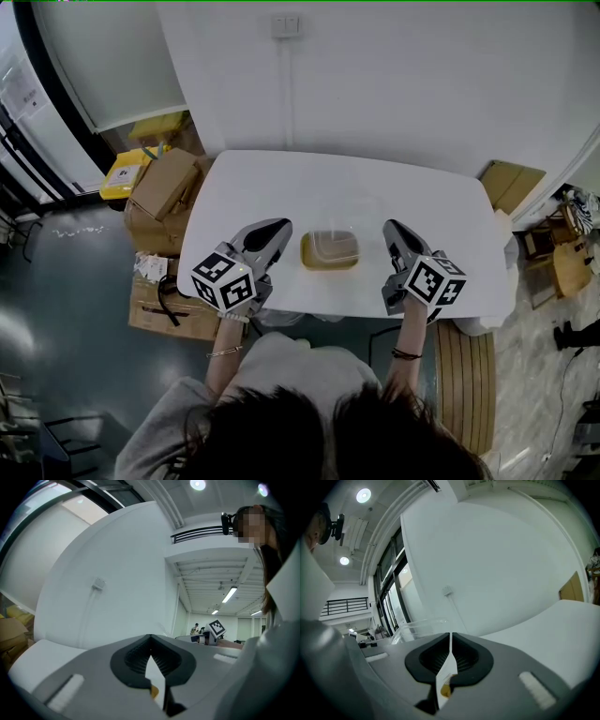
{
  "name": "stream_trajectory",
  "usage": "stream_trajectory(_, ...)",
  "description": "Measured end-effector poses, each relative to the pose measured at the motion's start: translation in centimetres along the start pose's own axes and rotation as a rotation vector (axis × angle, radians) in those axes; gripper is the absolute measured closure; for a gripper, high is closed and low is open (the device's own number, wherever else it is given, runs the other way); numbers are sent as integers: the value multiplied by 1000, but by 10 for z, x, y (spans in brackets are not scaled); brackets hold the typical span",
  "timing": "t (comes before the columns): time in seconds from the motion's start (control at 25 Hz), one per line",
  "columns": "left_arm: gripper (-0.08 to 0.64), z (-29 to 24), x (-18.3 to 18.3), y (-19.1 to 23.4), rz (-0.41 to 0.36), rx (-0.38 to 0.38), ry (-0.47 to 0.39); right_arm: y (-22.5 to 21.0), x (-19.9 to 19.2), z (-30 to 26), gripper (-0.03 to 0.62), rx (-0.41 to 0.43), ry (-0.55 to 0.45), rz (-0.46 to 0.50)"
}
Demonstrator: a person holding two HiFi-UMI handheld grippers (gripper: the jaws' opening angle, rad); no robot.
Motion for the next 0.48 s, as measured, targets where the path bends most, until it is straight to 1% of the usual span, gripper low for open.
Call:
stream_trajectory(0.2, 566, -4, 1, -2, -4, -9, 1, 0, 0, 0, 563, 3, 2, 9)
stream_trajectory(0.48, 566, -5, 1, -5, -2, -1, 5, -4, -1, 3, 563, 14, 15, -8)
Point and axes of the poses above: the fingertips, and each gripper's own axes: z backward along the fingers, y to its left, x out of its top, the point moved 8 cm from there along z, backward along the fingers, and after that the axes turned 14 degrees about -x, right-handed, at the moved point
